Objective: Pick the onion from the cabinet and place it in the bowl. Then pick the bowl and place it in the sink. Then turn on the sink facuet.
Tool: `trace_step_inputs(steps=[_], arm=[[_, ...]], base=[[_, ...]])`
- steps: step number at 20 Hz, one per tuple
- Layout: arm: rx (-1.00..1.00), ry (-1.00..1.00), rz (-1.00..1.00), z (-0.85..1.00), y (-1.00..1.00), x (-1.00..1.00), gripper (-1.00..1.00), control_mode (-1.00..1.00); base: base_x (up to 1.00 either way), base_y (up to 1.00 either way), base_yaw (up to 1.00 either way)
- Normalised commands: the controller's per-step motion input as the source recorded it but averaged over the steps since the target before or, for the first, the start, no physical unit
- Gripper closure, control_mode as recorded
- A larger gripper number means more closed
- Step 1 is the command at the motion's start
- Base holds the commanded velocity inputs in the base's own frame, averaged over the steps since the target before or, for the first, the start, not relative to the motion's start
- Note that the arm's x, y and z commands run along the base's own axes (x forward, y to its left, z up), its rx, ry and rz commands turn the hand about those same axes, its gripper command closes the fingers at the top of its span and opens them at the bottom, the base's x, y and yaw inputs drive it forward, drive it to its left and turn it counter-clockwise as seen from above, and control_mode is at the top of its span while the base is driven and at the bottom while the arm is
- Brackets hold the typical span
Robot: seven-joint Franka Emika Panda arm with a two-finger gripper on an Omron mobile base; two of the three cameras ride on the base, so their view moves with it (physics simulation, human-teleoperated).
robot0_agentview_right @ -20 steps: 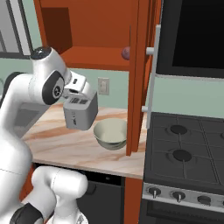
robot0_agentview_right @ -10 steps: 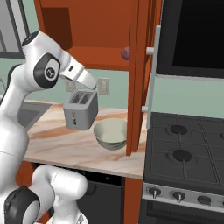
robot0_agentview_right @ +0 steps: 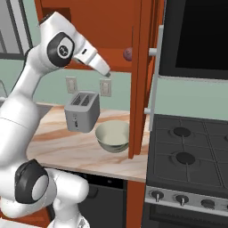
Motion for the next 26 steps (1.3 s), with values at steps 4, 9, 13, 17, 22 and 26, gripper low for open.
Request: trace_step_inputs(steps=[4, 9, 13, 17, 22, 26], arm=[[-0.01, -0.07, 0.07, 0.0, -0.21, 0.17, -1.0, -1.0], [-0.07, -0.07, 0.17, -0.01, 0.0, 0.7, -1.0, -1.0], [-0.06, -0.03, 0.11, 0.0, 0.0, 0.86, -1.0, -1.0], [-0.04, 0.0, 0.05, 0.0, -0.02, 0.52, -1.0, -1.0], [-0.02, 0.0, 0.04, 0.0, -0.02, 0.33, -1.0, -1.0], [-0.01, 0.0, 0.03, 0.0, -0.03, 0.31, -1.0, -1.0]], base=[[0.0, 0.0, 0.0], [0.0, 0.0, 0.0], [0.0, 0.0, 0.0], [0.0, 0.0, 0.0], [0.0, 0.0, 0.0], [0.0, 0.0, 0.0]])
